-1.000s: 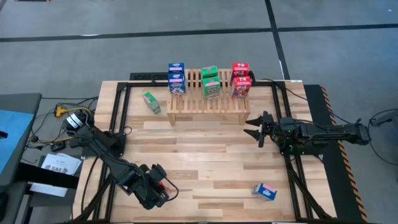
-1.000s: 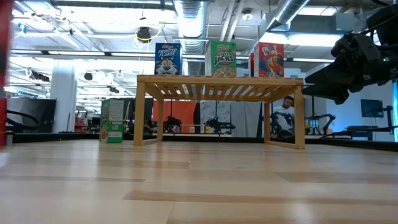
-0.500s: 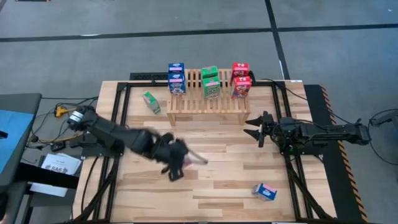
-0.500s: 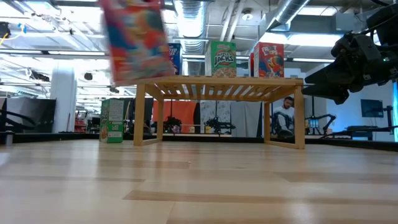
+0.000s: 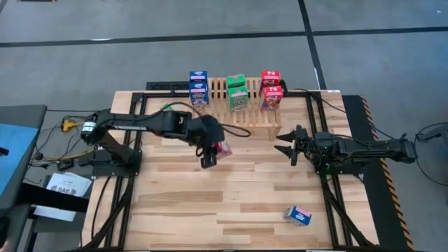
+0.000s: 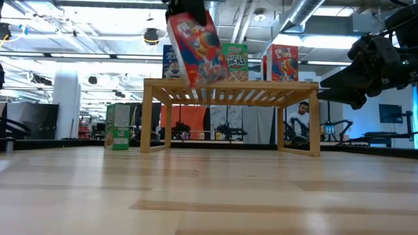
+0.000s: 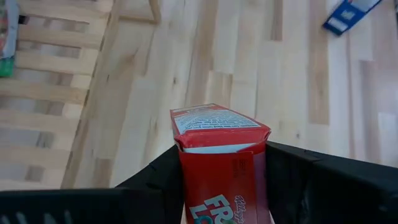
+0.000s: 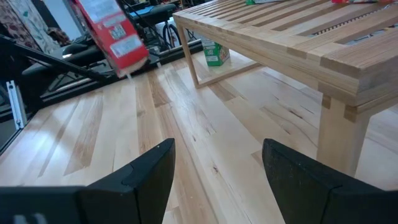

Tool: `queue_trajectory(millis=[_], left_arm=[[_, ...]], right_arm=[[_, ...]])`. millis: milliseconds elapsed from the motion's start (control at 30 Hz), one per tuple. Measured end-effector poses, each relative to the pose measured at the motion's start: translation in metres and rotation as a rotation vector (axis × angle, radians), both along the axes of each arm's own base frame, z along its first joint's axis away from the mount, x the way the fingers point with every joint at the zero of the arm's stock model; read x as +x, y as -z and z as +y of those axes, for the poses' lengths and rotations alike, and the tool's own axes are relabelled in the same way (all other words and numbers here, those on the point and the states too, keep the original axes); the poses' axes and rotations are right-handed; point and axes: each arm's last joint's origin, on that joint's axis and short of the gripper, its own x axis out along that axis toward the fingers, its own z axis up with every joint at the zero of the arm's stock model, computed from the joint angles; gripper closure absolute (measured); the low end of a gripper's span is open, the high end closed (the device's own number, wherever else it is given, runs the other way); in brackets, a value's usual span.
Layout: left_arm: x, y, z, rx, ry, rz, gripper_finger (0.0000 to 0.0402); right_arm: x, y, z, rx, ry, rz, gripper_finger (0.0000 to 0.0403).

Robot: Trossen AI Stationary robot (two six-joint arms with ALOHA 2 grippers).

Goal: Stack cereal on shelf
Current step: Put the red cereal box on the shelf aligned with the other red cereal box

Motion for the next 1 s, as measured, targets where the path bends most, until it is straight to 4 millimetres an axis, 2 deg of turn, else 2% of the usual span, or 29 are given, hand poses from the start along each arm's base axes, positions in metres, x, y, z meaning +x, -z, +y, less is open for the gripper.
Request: queue_trajectory(millis=[200,433,733,1000], left_arm=[[0.012,0.015,0.010,-0.001,0.101,0.050,0.0251],[0.035,0.059,0.008,-0.020,0.240,0.188,0.0251],[0.050,0.092,0.002,-0.026,0.278,0.281,0.0251],[0.055,0.096,-0.003,-0.028,0.284,0.264,0.0250]], right_arm=[[0.000,0.000,0.000,0.000,0.000,-0.001,0.0137],[0.000,0.000,0.000,0.000,0.000,-0.001,0.0137],[0.000,0.000,0.000,0.000,0.000,0.000,0.0137],[0.000,0.000,0.000,0.000,0.000,0.000,0.0137]])
